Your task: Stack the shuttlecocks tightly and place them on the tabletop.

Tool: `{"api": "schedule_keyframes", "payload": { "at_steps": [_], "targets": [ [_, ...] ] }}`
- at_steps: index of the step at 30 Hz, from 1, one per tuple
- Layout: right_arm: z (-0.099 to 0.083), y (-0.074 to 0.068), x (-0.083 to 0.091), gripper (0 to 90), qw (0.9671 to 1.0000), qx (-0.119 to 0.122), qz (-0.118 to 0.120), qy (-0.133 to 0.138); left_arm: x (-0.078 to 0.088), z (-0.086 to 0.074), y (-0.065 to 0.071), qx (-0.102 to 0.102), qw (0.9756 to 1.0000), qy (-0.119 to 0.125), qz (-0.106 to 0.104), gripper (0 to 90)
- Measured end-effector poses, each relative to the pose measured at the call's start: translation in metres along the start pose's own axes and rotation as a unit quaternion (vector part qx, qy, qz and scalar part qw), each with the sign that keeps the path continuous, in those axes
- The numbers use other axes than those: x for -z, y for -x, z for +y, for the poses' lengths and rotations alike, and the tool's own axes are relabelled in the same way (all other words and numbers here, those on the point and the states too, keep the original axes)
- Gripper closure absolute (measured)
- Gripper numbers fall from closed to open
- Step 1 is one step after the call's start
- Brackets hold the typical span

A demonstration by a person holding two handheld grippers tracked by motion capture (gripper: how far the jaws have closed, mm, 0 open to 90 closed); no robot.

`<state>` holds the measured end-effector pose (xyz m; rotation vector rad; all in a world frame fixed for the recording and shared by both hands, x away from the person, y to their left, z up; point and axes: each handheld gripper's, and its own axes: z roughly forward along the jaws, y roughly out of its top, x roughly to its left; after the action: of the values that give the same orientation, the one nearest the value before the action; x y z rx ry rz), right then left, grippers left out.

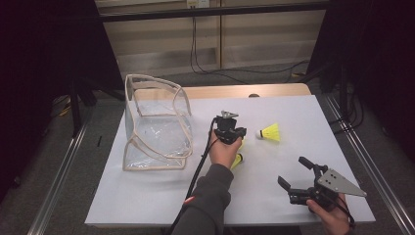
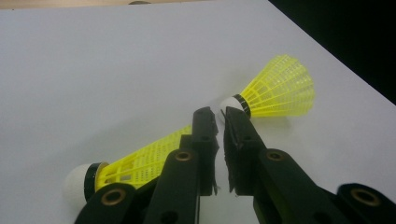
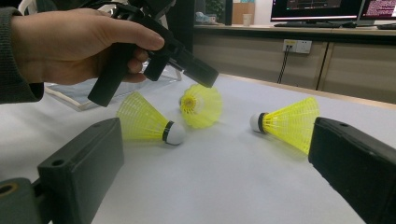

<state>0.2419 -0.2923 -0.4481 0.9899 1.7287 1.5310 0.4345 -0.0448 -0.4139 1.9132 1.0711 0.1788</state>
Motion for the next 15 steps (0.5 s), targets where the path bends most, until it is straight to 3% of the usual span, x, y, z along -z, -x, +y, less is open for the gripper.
{"api": "schedule_keyframes", "payload": {
  "at_steps": [8,15],
  "targets": [
    [-0.0001,0.0005,0.0001,2.8,1.0,0.0,0.0,0.0,0.0041,0.0028,-0.0023,-0.007,0.9998,0.019,-0.002,75.8],
    [0.0,0.0001,-0.0001,2.8,1.0,0.0,0.001,0.0,0.0048,0.0033,-0.0048,-0.007,0.9998,0.017,0.001,73.4]
  ]
}}
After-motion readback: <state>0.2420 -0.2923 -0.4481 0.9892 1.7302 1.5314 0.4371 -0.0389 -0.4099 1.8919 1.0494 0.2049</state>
